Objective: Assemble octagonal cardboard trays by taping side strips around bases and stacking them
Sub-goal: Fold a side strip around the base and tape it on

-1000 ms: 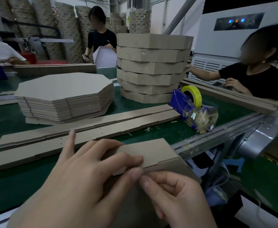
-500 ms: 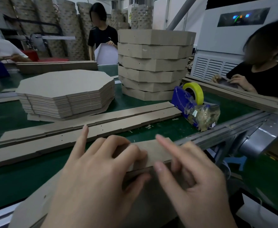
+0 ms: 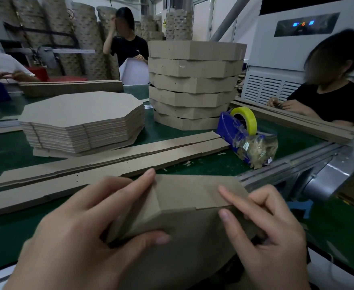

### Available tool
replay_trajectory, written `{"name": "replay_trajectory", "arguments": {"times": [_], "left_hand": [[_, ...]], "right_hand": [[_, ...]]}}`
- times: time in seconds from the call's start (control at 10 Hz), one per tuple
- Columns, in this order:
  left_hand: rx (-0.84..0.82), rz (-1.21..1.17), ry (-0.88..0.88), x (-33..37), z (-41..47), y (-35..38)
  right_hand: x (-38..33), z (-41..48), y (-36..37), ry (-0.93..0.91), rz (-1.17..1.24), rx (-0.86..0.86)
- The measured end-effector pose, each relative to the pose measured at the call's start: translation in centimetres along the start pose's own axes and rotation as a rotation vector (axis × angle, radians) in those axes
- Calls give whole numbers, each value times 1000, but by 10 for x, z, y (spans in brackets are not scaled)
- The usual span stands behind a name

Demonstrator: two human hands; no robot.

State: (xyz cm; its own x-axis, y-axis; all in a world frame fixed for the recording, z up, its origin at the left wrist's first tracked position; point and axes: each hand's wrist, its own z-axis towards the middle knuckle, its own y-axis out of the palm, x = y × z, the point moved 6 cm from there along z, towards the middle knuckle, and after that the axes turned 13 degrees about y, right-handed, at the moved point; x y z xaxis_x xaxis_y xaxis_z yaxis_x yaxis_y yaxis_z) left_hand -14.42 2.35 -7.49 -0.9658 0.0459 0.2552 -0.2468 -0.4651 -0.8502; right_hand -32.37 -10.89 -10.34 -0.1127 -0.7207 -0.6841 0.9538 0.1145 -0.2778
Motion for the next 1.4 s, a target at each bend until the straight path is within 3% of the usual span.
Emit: {"name": "replay_trajectory", "arguments": {"times": [0.2, 0.3, 0.4, 0.5, 0.6, 0.7, 0.9, 1.1, 1.2, 1.3, 1.4], "left_hand": [[111, 199, 137, 30, 29, 12], [86, 272, 137, 32, 37, 20], [55, 313, 122, 29, 41, 26], [28, 313, 98, 25, 43, 26], [36, 305, 92, 23, 44, 25], [38, 320, 94, 22, 44, 26], [54, 311, 95, 21, 44, 25], [95, 259, 113, 17, 45, 27], [106, 241, 116, 15, 44, 28], [116, 228, 113, 15, 44, 26], [125, 226, 109, 15, 43, 25]], "right_hand": [[44, -8, 5, 182, 33, -29], [62, 26, -16, 171, 22, 48], [99, 91, -42, 309, -86, 173], [158, 159, -58, 564, -320, 162], [208, 195, -47, 811, -333, -84], [232, 200, -38, 975, -247, -201], [236, 205, -32, 1141, 178, -91], [234, 180, -39, 932, 668, 42], [231, 160, -43, 841, 861, -14], [229, 150, -48, 866, 482, 25], [222, 144, -70, 835, -258, 65]]}}
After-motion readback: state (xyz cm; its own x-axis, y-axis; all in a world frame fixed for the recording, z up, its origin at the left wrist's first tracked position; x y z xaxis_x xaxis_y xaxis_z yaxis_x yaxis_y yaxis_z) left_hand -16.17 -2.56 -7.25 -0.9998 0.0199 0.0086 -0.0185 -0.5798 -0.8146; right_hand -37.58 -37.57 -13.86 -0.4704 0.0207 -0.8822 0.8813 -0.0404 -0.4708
